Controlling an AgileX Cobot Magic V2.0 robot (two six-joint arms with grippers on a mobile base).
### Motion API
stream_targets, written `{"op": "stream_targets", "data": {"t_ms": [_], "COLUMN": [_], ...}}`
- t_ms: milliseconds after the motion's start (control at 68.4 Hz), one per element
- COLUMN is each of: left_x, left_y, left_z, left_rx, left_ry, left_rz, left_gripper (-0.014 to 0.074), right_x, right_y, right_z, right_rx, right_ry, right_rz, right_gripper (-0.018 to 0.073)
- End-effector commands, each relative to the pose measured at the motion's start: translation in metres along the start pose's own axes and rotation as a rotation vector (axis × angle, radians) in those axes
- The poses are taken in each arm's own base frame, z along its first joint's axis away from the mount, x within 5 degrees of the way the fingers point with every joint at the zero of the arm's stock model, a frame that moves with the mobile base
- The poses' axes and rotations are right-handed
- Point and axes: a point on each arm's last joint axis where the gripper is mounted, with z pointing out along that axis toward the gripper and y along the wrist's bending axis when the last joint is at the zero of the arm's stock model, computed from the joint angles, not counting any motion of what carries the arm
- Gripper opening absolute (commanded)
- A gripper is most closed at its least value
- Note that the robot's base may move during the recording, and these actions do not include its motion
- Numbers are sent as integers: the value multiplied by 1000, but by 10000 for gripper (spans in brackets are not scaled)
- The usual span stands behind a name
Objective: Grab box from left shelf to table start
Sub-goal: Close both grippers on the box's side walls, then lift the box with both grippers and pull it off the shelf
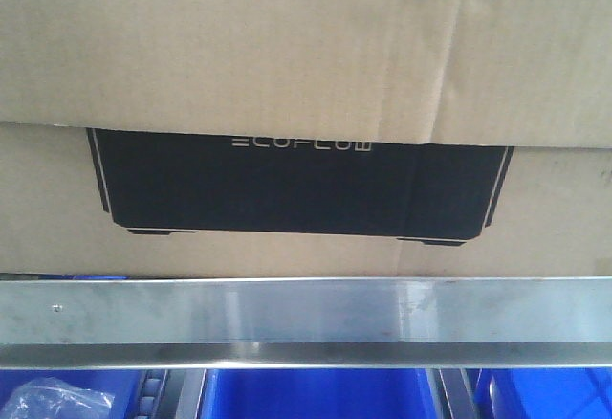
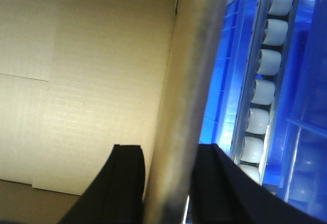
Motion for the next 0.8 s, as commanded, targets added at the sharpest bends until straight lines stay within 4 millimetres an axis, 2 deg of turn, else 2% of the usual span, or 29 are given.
{"op": "stream_targets", "data": {"t_ms": [0, 117, 424, 629, 790], "left_x": [-6, -5, 10, 33, 54], "left_y": [-3, -2, -1, -3, 0], "left_z": [-15, -23, -62, -71, -85], "left_rx": [36, 39, 73, 123, 135], "left_ry": [-71, -88, -173, -197, -243], "left_rz": [-5, -7, -42, -62, -68], "left_gripper": [-92, -92, -92, -92, -92], "right_x": [-8, -6, 5, 16, 31], "right_y": [3, 5, 11, 17, 20], "right_z": [-33, -49, -89, -111, -122], "right_rx": [16, 18, 21, -3, -10], "right_ry": [-137, -186, -275, -310, -319], "right_rz": [-7, -12, -24, -25, -25], "right_gripper": [63, 63, 63, 63, 63]}}
